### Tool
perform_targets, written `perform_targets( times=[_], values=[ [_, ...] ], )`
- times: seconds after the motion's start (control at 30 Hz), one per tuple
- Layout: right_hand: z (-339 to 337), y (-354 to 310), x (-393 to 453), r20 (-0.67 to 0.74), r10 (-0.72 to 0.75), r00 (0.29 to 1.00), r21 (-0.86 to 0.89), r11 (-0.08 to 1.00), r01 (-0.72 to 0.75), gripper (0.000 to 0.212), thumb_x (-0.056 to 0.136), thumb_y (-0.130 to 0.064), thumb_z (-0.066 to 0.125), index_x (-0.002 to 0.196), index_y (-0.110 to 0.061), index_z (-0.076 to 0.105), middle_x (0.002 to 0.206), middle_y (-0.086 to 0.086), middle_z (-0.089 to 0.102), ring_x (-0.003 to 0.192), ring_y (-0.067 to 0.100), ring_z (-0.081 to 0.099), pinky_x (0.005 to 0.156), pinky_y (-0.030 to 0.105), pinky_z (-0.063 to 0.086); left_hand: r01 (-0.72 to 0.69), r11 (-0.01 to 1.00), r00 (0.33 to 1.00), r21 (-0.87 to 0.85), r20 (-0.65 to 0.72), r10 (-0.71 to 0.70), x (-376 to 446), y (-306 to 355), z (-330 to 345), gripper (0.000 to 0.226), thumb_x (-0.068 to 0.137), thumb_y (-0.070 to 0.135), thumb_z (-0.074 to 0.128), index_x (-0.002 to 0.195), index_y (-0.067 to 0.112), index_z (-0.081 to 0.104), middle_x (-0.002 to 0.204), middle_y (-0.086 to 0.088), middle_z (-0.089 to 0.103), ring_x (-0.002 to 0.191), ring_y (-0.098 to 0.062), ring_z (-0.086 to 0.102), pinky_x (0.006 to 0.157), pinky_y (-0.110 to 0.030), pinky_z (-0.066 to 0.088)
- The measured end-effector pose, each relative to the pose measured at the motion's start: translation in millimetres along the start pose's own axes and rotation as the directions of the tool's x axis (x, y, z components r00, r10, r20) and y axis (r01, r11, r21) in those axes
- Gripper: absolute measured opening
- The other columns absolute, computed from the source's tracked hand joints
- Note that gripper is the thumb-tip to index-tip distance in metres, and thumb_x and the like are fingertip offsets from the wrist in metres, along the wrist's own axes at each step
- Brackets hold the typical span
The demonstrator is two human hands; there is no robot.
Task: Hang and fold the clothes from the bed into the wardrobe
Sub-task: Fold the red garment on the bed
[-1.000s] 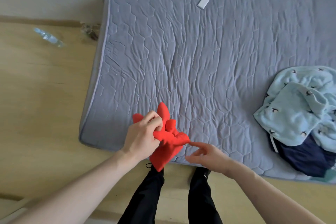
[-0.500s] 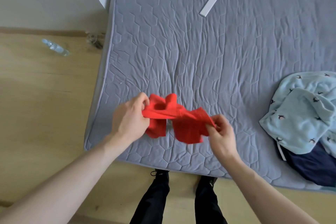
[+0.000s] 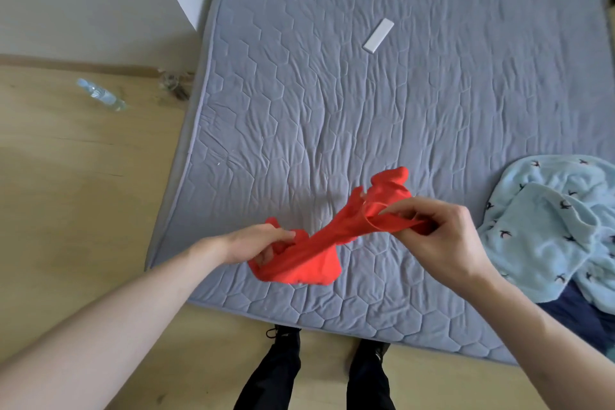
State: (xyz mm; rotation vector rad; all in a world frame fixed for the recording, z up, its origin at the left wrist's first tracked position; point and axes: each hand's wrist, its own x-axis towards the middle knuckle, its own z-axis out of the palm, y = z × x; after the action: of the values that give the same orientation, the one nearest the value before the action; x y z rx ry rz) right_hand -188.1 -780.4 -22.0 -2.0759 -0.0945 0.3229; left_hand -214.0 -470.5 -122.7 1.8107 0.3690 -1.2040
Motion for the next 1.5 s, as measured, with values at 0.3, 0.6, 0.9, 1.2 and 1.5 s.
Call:
perform_targets(
  times=[0.3, 0.6, 0.9, 1.2, 1.5],
  values=[
    [19, -3, -28, 0.042, 0.086, 0.995, 0.027, 0.996, -0.088, 0.043, 0.073, 0.009, 0.073, 0.079, -0.033, 0.08, 0.077, -0.014, 0.075, 0.068, 0.008, 0.069, 0.066, 0.02, 0.053, -0.34, 0.882, 0.926, 0.325, -0.049, 0.375, -10, 9, 94, 0.018, 0.069, 0.029, 0.07, 0.083, 0.026, 0.059, 0.094, 0.017, 0.058, 0.086, -0.006, 0.06, 0.077, -0.034, 0.052],
    [-7, -24, -15, -0.113, 0.156, 0.981, 0.132, 0.981, -0.141, 0.019, 0.083, -0.004, 0.078, 0.076, -0.021, 0.077, 0.067, -0.004, 0.072, 0.059, 0.004, 0.064, 0.057, 0.017, 0.049, -0.237, 0.921, 0.856, 0.31, -0.382, 0.349, 10, 0, 123, 0.041, 0.074, 0.047, 0.076, 0.097, 0.035, 0.044, 0.096, 0.018, 0.061, 0.089, -0.002, 0.063, 0.076, -0.025, 0.049],
    [-31, -75, 11, -0.212, 0.135, 0.968, 0.367, 0.929, -0.049, 0.023, 0.083, -0.01, 0.081, 0.064, -0.014, 0.07, 0.056, 0.0, 0.063, 0.049, 0.007, 0.058, 0.047, 0.018, 0.044, -0.063, 0.97, 0.72, 0.235, -0.663, 0.207, 48, 36, 88, 0.014, 0.084, 0.03, 0.063, 0.095, 0.024, 0.057, 0.106, -0.001, 0.057, 0.1, -0.03, 0.06, 0.081, -0.042, 0.05],
    [-70, -52, 32, -0.422, 0.129, 0.897, 0.151, 0.986, -0.07, 0.018, 0.08, -0.013, 0.069, 0.064, -0.011, 0.06, 0.055, -0.006, 0.05, 0.056, 0.005, 0.046, 0.05, 0.016, 0.037, -0.325, 0.932, 0.67, -0.158, -0.735, 0.109, 47, 68, 16, 0.023, 0.094, 0.031, 0.048, 0.089, 0.012, 0.059, 0.081, -0.001, 0.063, 0.078, -0.019, 0.058, 0.067, -0.034, 0.038],
    [-96, -8, 26, -0.434, 0.369, 0.822, 0.483, 0.865, -0.134, 0.036, 0.085, -0.009, 0.048, 0.089, -0.02, 0.083, 0.083, 0.005, 0.077, 0.069, 0.026, 0.062, 0.058, 0.04, 0.047, -0.387, 0.86, 0.627, 0.332, -0.589, 0.51, -11, 100, -37, 0.065, 0.071, 0.072, 0.076, 0.103, 0.025, 0.045, 0.076, 0.001, 0.061, 0.067, -0.012, 0.058, 0.069, -0.03, 0.046]
  ],
)
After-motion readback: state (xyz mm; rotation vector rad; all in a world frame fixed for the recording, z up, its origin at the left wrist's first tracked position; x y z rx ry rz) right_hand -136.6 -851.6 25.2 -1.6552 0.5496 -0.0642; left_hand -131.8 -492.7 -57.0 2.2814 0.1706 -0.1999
